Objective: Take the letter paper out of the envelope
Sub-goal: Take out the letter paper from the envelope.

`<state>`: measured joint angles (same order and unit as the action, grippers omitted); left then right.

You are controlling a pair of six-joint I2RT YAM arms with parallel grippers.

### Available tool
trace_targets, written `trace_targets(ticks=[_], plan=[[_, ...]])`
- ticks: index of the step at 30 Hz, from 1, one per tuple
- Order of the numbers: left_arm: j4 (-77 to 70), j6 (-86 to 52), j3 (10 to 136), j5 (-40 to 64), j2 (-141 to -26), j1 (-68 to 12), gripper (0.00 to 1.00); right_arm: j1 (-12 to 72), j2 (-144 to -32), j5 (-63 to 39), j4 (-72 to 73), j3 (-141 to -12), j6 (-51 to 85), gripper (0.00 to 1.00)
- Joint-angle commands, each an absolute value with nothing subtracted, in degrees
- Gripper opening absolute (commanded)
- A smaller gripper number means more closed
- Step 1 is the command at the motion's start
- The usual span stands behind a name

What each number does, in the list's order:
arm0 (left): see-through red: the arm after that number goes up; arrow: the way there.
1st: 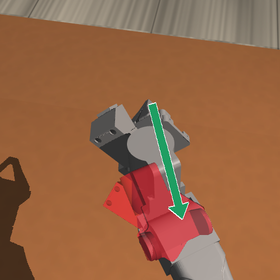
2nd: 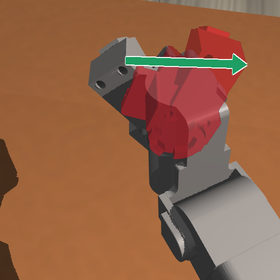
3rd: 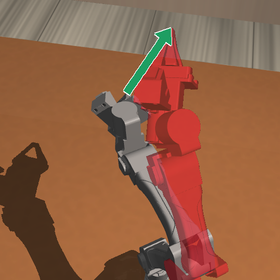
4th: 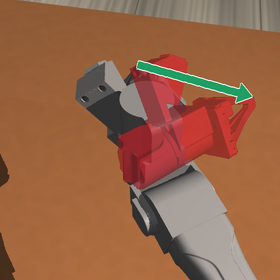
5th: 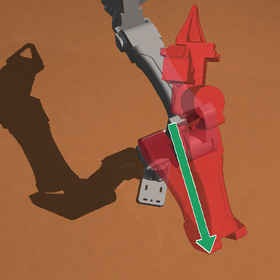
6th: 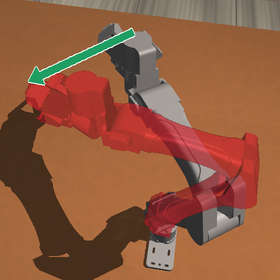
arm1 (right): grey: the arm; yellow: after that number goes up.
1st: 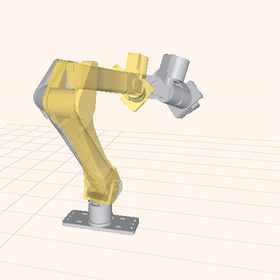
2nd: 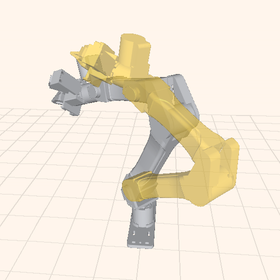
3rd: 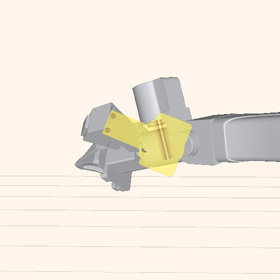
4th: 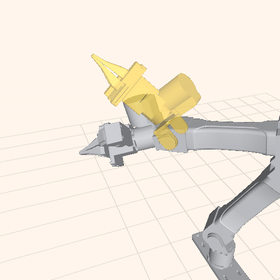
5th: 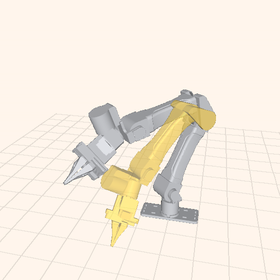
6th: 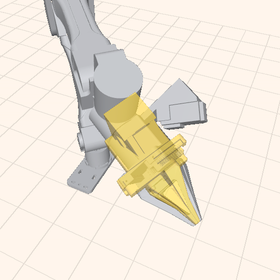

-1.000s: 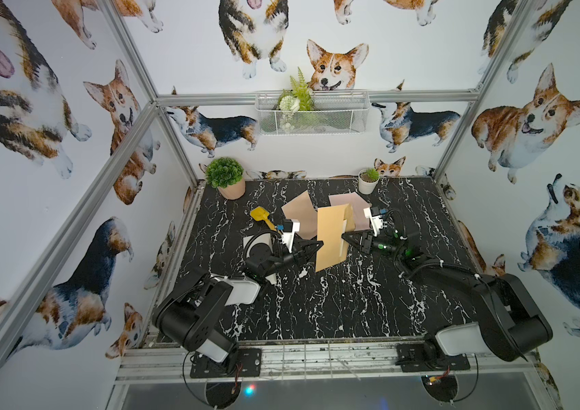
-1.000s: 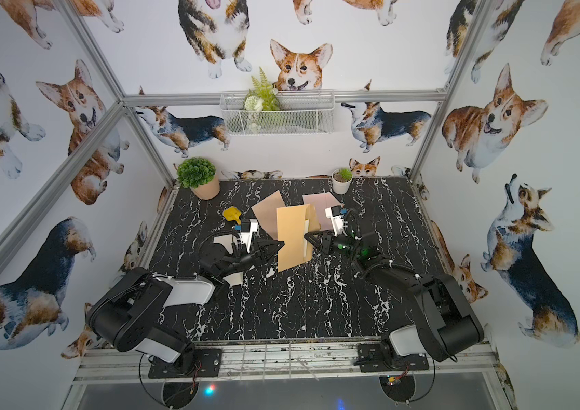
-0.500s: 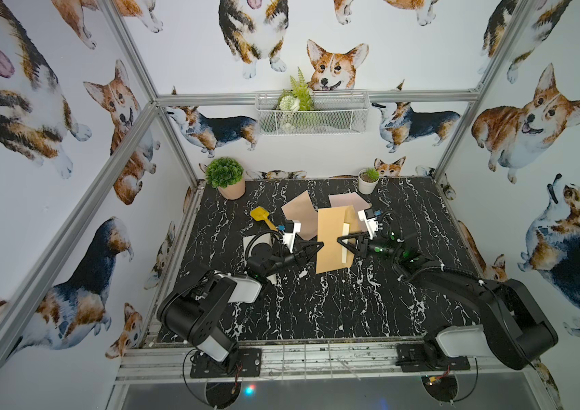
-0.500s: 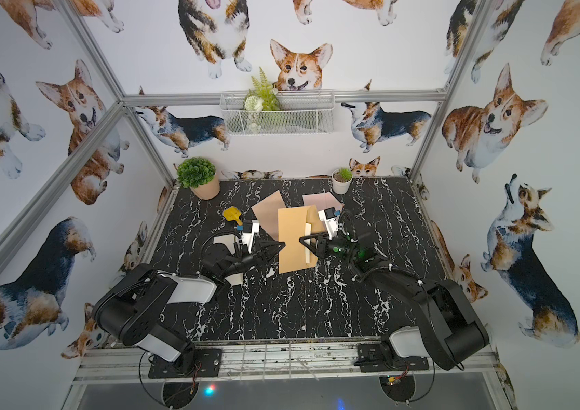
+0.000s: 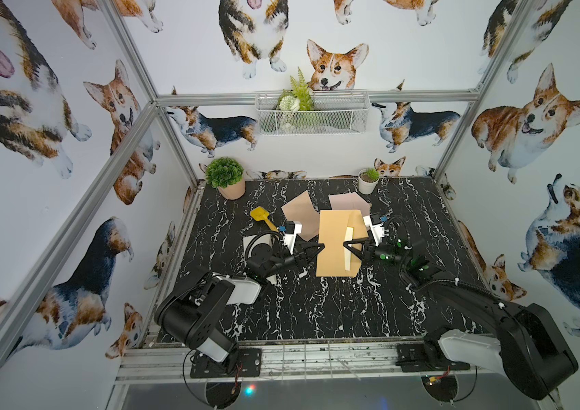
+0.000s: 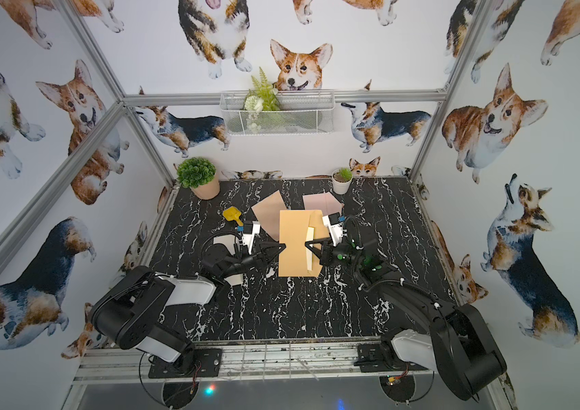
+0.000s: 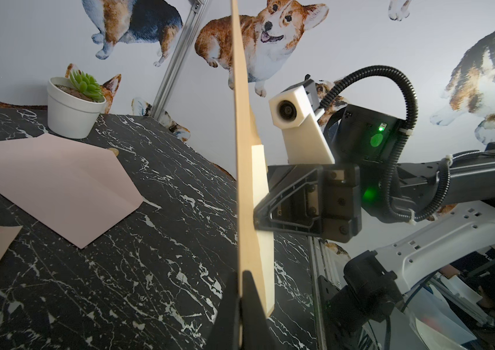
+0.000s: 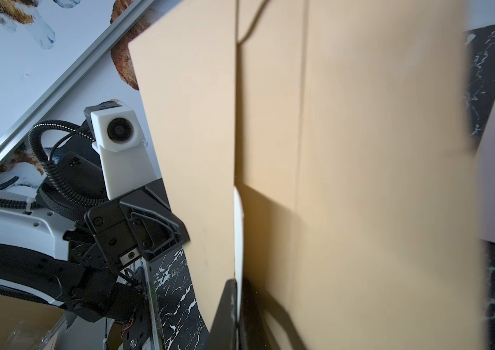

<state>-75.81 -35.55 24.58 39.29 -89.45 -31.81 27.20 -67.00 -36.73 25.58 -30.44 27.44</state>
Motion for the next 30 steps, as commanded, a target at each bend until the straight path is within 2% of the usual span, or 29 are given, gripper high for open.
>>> trace_targets(ticks=[1, 25, 30], plan=[[-77.83, -34.54, 24.35, 37.61, -88.64, -31.59, 0.0, 26.3, -65.66, -34.04, 22.33, -29.55, 26.52, 0.0], [-69.89, -29.14, 22.98, 34.04, -82.23, -31.55, 0.0, 22.46, -54.62, -32.38, 12.29, -28.06, 22.58, 0.0], [-65.69, -26.97, 21.8, 29.47, -79.27, -31.55, 0.0, 21.87, -53.03, -31.35, 8.4, -28.8, 20.97, 0.0]])
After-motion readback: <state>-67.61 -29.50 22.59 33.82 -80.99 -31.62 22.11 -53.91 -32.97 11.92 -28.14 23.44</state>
